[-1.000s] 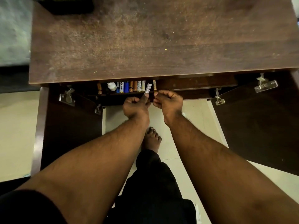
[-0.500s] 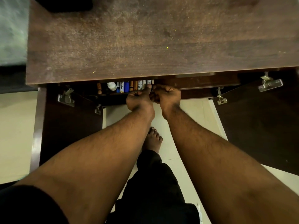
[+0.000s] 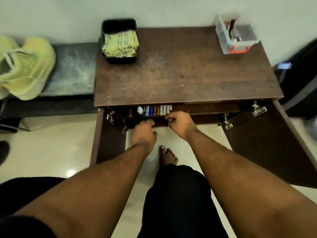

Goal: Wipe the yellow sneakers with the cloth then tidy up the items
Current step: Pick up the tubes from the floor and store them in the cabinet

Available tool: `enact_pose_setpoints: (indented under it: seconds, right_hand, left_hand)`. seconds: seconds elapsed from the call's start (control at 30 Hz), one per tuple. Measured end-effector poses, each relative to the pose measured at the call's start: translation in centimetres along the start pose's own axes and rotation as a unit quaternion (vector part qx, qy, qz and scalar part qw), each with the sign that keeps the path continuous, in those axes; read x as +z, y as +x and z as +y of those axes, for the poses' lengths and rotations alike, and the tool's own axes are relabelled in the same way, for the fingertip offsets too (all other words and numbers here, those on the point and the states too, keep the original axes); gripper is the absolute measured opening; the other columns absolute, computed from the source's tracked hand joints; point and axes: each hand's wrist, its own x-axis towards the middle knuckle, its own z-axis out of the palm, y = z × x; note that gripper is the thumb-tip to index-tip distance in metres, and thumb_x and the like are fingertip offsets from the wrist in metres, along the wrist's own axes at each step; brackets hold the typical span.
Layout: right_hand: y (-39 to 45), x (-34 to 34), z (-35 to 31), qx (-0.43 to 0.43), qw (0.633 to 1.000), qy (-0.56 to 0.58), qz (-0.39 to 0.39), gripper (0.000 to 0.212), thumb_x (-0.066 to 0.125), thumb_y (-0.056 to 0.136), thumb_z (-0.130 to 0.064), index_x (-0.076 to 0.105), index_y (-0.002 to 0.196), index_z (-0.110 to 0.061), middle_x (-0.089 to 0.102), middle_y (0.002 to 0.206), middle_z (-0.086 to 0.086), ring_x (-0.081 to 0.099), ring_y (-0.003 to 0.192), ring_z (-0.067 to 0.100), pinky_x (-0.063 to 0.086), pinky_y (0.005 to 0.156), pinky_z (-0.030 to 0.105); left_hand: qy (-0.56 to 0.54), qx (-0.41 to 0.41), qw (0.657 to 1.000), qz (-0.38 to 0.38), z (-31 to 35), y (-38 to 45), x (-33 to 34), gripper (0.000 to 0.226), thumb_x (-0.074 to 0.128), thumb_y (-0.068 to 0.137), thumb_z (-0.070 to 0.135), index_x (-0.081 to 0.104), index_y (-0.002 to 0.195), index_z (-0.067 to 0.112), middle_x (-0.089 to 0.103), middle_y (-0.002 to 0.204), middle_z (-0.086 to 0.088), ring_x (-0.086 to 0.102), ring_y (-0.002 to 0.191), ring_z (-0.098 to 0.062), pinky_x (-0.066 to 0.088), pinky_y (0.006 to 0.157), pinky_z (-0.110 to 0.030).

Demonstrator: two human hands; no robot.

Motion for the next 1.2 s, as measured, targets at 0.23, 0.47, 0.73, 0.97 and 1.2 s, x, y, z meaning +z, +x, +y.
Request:
enact_pose_setpoints:
  seconds: [0.23,0.47,0.73,0.97,1.2]
  right_hand:
    - [-7.1,-2.6,-15.1,-0.168,0.964,-0.203,-0.035,0.036,0.064,0.085,-0.02,0.063,0.121,-0.023,0.06,0.118,0.001,0.056,0.109,0.022,0.045,0.095,0.035]
    - [-9.8,2.9,-31.6,-0.277,0.931,-0.238,-0.024,0.039,0.071,0.08,-0.019,0.066,0.119,-0.019,0.064,0.112,0.001,0.059,0.104,0.017,0.044,0.086,0.023]
    - [-4.8,19.4,-40.1,-0.357,0.845,-0.362,-0.165,0.042,0.068,0.082,-0.021,0.062,0.124,-0.017,0.06,0.121,0.004,0.056,0.108,0.019,0.042,0.092,0.027]
    - [-1.0,34.7,-36.4,-0.352,0.785,-0.401,-0.315,0.04,0.068,0.081,-0.02,0.063,0.121,-0.021,0.06,0.115,0.0,0.057,0.104,0.017,0.044,0.088,0.026]
    - [2.2,44.1,-31.4,-0.338,0.72,-0.44,-0.416,0.038,0.065,0.084,-0.02,0.061,0.122,-0.025,0.058,0.117,-0.002,0.053,0.11,0.016,0.042,0.092,0.028]
  left_hand:
    - [0.074,0.059,0.991,0.096,-3.8,-7.7,-12.3,0.046,0.061,0.088,0.028,0.052,0.132,0.026,0.055,0.128,0.001,0.05,0.12,-0.023,0.041,0.099,-0.037]
    - [0.045,0.011,0.97,0.24,-15.5,-12.3,-24.8,0.045,0.06,0.089,0.026,0.054,0.133,0.026,0.053,0.134,0.001,0.046,0.127,-0.023,0.031,0.106,-0.038]
    - [-0.119,-0.184,0.954,0.206,-35.6,-13.2,-19.4,0.03,0.061,0.088,0.017,0.064,0.117,0.021,0.057,0.128,-0.002,0.052,0.117,-0.025,0.044,0.096,-0.036]
    - [-0.251,-0.392,0.881,0.08,-48.5,-19.3,-4.9,0.033,0.064,0.084,0.009,0.063,0.117,0.01,0.059,0.123,-0.014,0.053,0.116,-0.029,0.039,0.096,-0.031]
    - [-0.354,-0.488,0.796,0.062,-51.9,-18.0,3.6,0.026,0.067,0.085,0.015,0.068,0.11,0.011,0.065,0.119,-0.009,0.059,0.111,-0.026,0.044,0.092,-0.028]
